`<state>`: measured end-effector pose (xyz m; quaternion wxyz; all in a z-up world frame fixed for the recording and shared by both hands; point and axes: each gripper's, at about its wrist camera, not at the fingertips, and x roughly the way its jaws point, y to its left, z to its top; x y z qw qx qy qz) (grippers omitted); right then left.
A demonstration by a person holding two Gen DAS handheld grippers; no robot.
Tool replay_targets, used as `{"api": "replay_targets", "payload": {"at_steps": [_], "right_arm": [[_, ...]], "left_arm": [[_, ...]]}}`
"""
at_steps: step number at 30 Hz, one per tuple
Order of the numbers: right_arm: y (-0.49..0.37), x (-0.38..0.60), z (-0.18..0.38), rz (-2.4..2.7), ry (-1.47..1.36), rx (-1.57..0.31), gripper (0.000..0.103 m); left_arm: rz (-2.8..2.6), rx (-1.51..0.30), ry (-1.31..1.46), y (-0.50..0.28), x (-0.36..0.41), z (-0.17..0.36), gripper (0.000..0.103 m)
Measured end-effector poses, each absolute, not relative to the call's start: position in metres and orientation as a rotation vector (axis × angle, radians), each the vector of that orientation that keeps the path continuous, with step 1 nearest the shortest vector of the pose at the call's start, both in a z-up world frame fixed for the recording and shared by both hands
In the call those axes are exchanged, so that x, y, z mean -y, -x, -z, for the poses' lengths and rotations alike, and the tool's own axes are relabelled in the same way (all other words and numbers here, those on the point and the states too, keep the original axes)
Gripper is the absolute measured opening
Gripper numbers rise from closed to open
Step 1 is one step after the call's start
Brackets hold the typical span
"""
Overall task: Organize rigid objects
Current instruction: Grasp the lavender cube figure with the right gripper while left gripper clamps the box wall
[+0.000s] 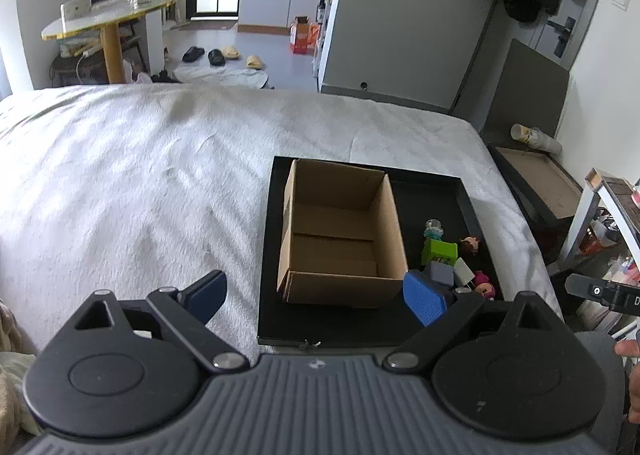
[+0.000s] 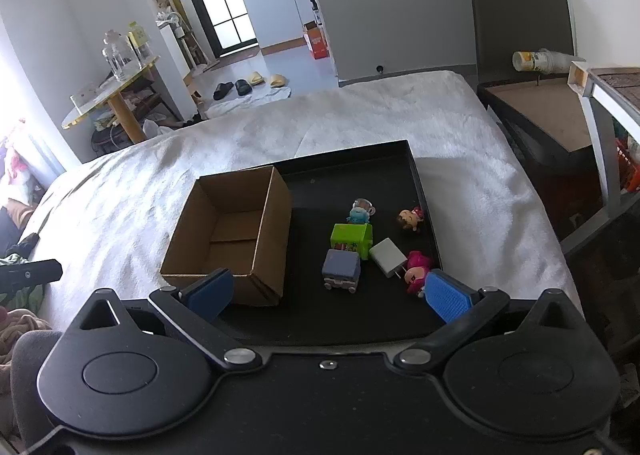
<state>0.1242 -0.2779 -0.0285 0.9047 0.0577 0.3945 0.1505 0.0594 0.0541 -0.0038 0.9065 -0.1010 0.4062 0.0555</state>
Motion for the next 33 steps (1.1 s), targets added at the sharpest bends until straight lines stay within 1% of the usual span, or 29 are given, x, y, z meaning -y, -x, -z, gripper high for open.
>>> {"api": "replay_targets", "payload": {"at_steps": [15,22,25,27,30,33], "right_arm": [[-0.170,0.270,0.060,-0.258,-0.171,-0.900,0.103],[-0.191,0.267,0.077,-0.231,-0.200,-0.939,0.102],[-0.201,0.263,0.084,-0.229,-0.203,-0.953,0.101],[-0.206,0.260,0.090,-0.223,-0.201,-0.967,0.101],[-0.216,0.253,0.102,-0.222,-0.199,-1.007,0.097],[-0.226,0.245,0.114,-0.214,-0.191,-1.033,0.095]], "left_arm": [[-0.135,-0.904,0.254,-0.107,-0.077,0.029,0.093],[-0.159,-0.930,0.294,-0.129,-0.086,0.047,0.088],[-0.164,-0.954,0.316,-0.139,-0.091,0.058,0.079],[-0.172,-0.974,0.333,-0.147,-0.094,0.066,0.071],[-0.183,-1.006,0.365,-0.156,-0.098,0.079,0.064],[-0.192,-1.040,0.380,-0.166,-0.101,0.092,0.057]]}}
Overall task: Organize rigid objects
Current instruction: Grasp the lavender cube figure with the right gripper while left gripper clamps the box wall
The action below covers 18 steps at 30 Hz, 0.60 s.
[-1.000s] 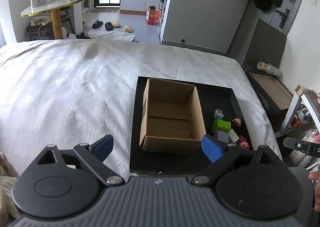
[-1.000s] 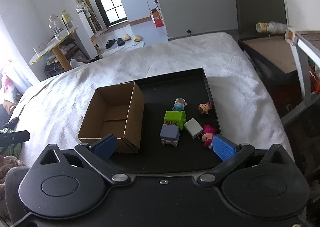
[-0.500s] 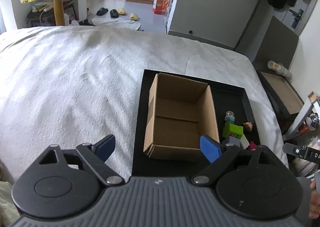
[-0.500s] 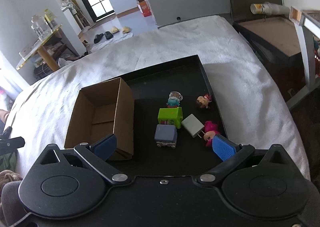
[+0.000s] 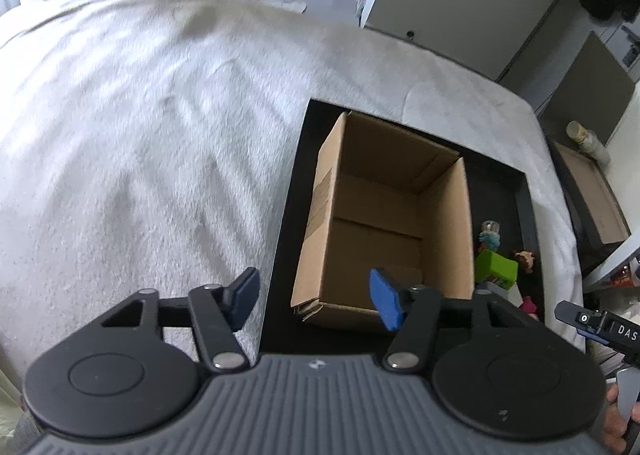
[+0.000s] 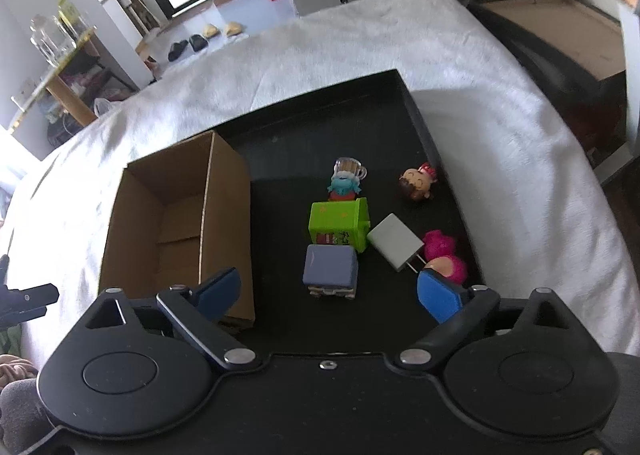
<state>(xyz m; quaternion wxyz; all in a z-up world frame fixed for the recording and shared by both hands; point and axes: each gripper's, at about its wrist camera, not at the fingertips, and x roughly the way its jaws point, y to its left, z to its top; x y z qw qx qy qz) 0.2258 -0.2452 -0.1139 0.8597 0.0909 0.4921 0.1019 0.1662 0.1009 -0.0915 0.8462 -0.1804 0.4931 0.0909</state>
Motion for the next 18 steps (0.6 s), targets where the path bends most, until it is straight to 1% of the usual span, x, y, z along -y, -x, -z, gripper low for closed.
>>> {"api": "replay_targets", "payload": {"at_steps": [6,16,18], "right_arm": [[-0.242,0.229,0.136,-0.194,-0.165,-1.076,0.093],[-0.265,0.209,0.170,-0.152,-0.128,-1.139,0.091],[-0.269,0.205,0.179,-0.146,-0.119,-1.152,0.089]], "left_arm": [[-0.193,-1.095,0.424,-0.184,-0.105,0.116,0.043],[-0.239,-1.123,0.514,-0.195,-0.112,0.142,0.027],[-0.251,-1.128,0.542,-0.196,-0.113,0.148,0.022]]}}
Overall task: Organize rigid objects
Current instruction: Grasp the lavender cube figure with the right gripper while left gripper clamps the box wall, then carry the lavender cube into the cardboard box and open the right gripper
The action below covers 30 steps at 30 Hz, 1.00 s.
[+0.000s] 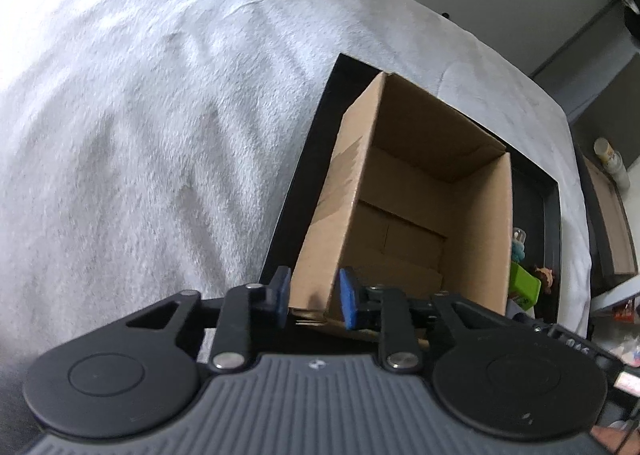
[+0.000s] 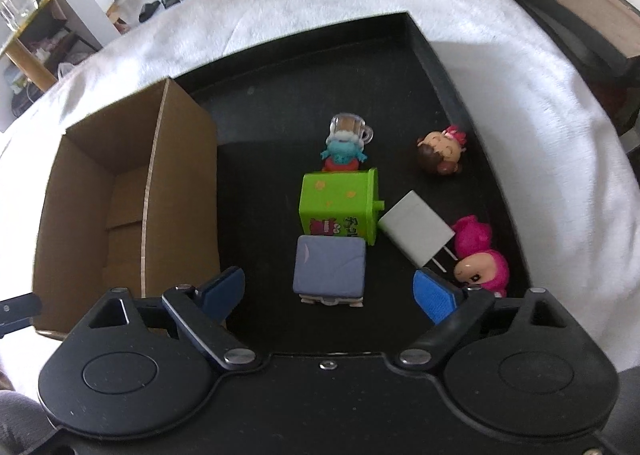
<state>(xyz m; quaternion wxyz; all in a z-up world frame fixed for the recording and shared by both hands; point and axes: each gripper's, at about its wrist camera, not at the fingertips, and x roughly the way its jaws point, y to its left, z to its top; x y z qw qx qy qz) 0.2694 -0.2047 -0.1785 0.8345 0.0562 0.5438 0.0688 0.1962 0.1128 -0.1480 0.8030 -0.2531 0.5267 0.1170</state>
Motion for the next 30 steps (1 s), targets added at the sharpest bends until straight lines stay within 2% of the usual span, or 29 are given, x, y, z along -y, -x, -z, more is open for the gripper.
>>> {"api": "replay_targets", "payload": {"at_steps": [3,5,6,7,8,9,16,30], "right_arm": [[-0.273,0.198,0.189,-0.139,-0.102,-1.156,0.089],[-0.276,0.195,0.197,-0.122,-0.082,-1.171,0.085],[-0.277,0.195,0.200,-0.118,-0.077,-1.178,0.075],[-0.277,0.194,0.204,-0.114,-0.066,-1.181,0.055],[-0.278,0.194,0.207,-0.105,-0.058,-1.186,0.047],[-0.278,0.195,0.208,-0.099,-0.070,-1.193,0.044],[-0.270,0.198,0.192,-0.103,-0.061,-1.159,0.043],[-0.260,0.189,0.126,-0.148,0.006,-1.021,0.043]], "left_arm": [[-0.269,-1.129,0.572,-0.196,-0.112,0.155,0.021],[-0.277,-1.129,0.586,-0.196,-0.111,0.161,0.020],[-0.280,-1.124,0.597,-0.196,-0.111,0.164,0.020],[-0.284,-1.120,0.604,-0.195,-0.110,0.166,0.020],[-0.292,-1.116,0.614,-0.195,-0.110,0.169,0.019],[-0.305,-1.105,0.618,-0.193,-0.110,0.171,0.019],[-0.308,-1.046,0.628,-0.186,-0.110,0.174,0.019],[-0.263,-0.995,0.669,-0.178,-0.116,0.177,0.021]]}}
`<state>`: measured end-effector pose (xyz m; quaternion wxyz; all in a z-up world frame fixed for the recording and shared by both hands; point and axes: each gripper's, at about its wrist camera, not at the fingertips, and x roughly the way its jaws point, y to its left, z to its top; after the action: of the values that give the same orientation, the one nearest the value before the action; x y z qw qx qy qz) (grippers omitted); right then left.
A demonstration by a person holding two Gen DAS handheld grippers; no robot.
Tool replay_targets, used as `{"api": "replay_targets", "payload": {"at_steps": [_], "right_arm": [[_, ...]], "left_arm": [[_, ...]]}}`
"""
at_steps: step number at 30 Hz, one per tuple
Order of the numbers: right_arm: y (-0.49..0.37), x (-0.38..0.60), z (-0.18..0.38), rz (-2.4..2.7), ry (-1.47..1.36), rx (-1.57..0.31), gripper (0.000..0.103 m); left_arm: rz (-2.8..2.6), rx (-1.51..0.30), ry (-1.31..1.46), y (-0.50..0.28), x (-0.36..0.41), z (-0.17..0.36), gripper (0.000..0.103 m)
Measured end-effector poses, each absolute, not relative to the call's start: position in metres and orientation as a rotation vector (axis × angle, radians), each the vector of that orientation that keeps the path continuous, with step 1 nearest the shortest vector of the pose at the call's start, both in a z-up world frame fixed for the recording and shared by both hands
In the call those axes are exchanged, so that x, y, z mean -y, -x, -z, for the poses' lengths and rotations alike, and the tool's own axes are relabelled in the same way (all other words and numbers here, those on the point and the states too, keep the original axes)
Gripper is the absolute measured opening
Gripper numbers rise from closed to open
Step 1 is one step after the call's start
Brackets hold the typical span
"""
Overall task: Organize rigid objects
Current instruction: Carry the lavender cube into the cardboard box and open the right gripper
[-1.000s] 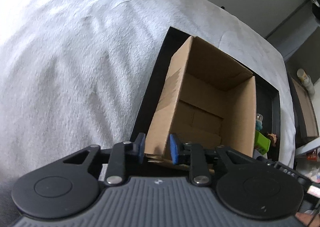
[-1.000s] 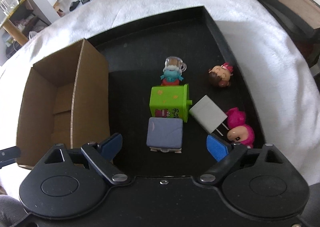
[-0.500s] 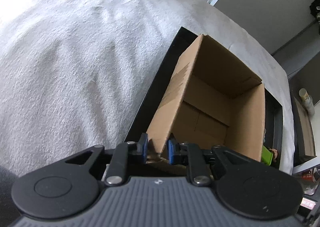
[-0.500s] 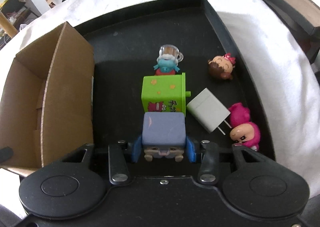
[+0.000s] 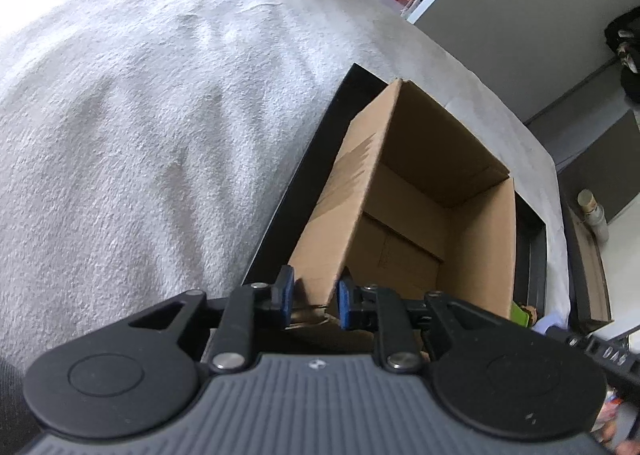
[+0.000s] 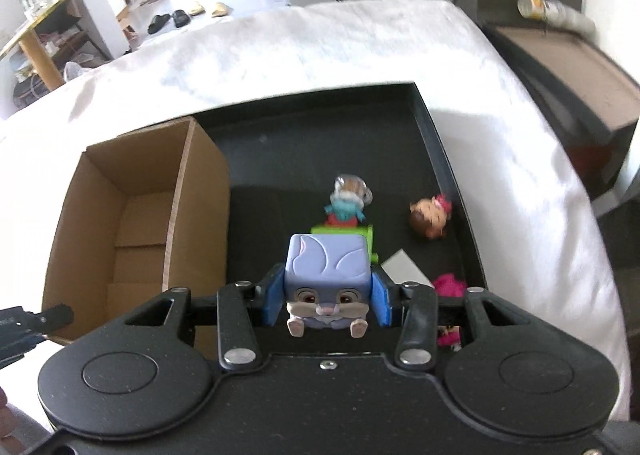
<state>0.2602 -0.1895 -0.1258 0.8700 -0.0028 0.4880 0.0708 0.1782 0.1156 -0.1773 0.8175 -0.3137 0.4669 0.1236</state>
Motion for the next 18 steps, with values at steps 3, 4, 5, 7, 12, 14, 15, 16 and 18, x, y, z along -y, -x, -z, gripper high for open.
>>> {"api": "replay_targets", "payload": {"at_steps": [3,4,5,7,12,14,15,16,18], "right_arm": [[-0.263,0.183,0.115,-0.158,0.021,-1.000,0.043],[-0.264,0.180,0.114,-0.161,0.023,-0.992,0.043],[-0.263,0.177,0.110,-0.166,0.028,-0.983,0.043],[-0.266,0.172,0.106,-0.177,0.033,-0.966,0.043],[-0.272,0.158,0.097,-0.200,0.045,-0.935,0.043],[-0.273,0.150,0.093,-0.201,0.070,-0.909,0.043],[-0.274,0.147,0.091,-0.204,0.077,-0.898,0.043],[-0.276,0.143,0.090,-0.212,0.070,-0.894,0.043],[-0.282,0.137,0.088,-0.224,0.054,-0.894,0.043]], "left_arm": [[-0.245,-1.000,0.646,-0.179,-0.113,0.178,0.021],[-0.244,-1.002,0.642,-0.180,-0.113,0.178,0.021],[-0.243,-0.999,0.634,-0.180,-0.113,0.179,0.021],[-0.239,-1.002,0.620,-0.182,-0.113,0.181,0.021],[-0.223,-0.993,0.612,-0.182,-0.114,0.182,0.021],[-0.223,-0.986,0.619,-0.182,-0.115,0.182,0.021],[-0.224,-0.982,0.621,-0.182,-0.115,0.183,0.021],[-0.226,-0.979,0.624,-0.182,-0.116,0.184,0.021],[-0.225,-0.976,0.624,-0.183,-0.115,0.184,0.021]]}}
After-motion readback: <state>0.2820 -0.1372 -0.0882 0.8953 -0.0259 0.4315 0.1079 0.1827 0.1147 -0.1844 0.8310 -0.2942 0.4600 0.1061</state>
